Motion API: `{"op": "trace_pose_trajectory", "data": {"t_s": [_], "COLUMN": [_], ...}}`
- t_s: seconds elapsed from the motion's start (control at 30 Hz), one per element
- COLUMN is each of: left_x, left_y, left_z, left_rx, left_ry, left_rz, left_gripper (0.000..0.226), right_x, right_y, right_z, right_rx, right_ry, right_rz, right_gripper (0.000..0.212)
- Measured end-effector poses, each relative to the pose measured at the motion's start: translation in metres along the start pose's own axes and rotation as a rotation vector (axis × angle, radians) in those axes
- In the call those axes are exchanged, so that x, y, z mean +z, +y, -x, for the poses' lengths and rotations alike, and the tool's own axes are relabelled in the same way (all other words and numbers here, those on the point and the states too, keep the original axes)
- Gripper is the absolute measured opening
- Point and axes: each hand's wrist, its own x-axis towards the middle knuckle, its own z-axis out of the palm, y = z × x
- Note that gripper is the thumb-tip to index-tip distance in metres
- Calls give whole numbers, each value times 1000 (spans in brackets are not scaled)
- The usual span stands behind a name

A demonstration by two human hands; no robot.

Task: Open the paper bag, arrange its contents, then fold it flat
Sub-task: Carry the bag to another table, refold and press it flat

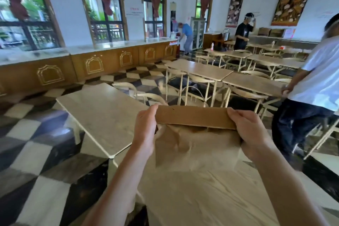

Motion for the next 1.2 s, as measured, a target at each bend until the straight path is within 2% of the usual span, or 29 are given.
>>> {"op": "trace_pose_trajectory", "data": {"t_s": [0.2, 0.43, 0.57, 0.7, 0.87, 1.0, 1.2], "left_x": [-62, -142, -194, -260, -336, -389, -445], "left_y": [9, 16, 22, 29, 34, 38, 42], "left_z": [10, 6, 2, -10, -26, -40, -61], "left_rx": [7, 51, 47, 65, 14, 0, 11], "left_ry": [176, 310, 363, 421, 448, 483, 504], "left_rz": [-8, 5, 12, -10, 14, -22, -25], "left_gripper": [21, 14, 40, 38, 48, 28, 32], "right_x": [64, 141, 194, 256, 337, 392, 457], "right_y": [-2, -5, -7, -8, 1, 8, 11], "right_z": [7, 25, 40, 58, 75, 87, 92], "right_rx": [45, 37, 21, 36, 47, 40, 16], "right_ry": [-137, -269, -331, -388, -401, -395, -423], "right_rz": [28, 117, 121, 114, 75, 76, 92], "right_gripper": [27, 30, 31, 32, 32, 35, 34]}}
